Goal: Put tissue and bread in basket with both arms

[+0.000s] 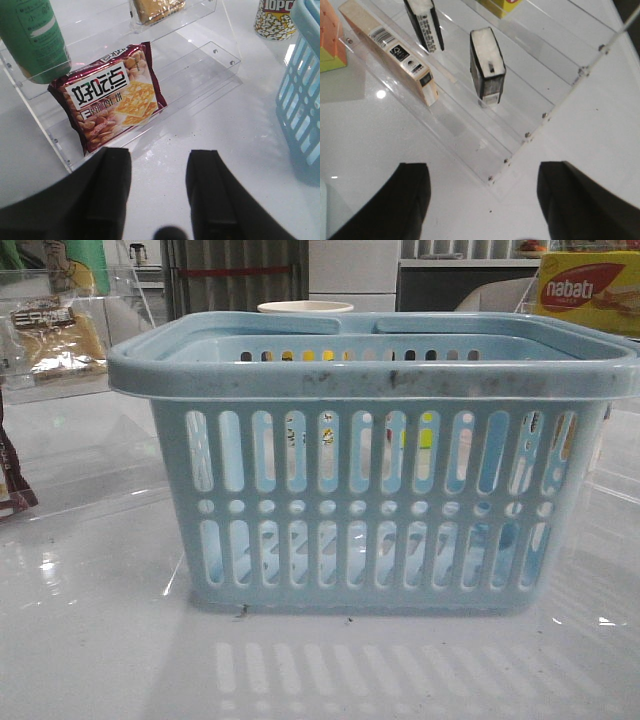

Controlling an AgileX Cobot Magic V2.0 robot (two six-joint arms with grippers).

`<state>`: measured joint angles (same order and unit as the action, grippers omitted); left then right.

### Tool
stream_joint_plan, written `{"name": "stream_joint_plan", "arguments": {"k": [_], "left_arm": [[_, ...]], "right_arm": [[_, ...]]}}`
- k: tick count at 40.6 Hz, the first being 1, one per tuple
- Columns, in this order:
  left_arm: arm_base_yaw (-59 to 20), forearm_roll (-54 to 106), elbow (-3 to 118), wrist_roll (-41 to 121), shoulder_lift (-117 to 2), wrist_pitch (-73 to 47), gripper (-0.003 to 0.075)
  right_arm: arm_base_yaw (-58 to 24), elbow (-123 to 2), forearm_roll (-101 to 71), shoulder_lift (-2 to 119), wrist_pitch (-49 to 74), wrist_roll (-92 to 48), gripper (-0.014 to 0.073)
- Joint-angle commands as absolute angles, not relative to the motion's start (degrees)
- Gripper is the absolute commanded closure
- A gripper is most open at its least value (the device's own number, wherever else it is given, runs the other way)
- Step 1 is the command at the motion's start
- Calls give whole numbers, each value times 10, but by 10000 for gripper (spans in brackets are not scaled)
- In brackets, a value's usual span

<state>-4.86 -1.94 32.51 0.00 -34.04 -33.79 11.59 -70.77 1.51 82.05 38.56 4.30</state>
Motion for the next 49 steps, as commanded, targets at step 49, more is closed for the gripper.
{"name": "stream_joint_plan", "arguments": {"k": [49], "left_arm": [[-48, -14, 346, 0, -344, -295, 560]], "right_arm": [[121, -872, 31, 1003, 334, 43, 379]]}}
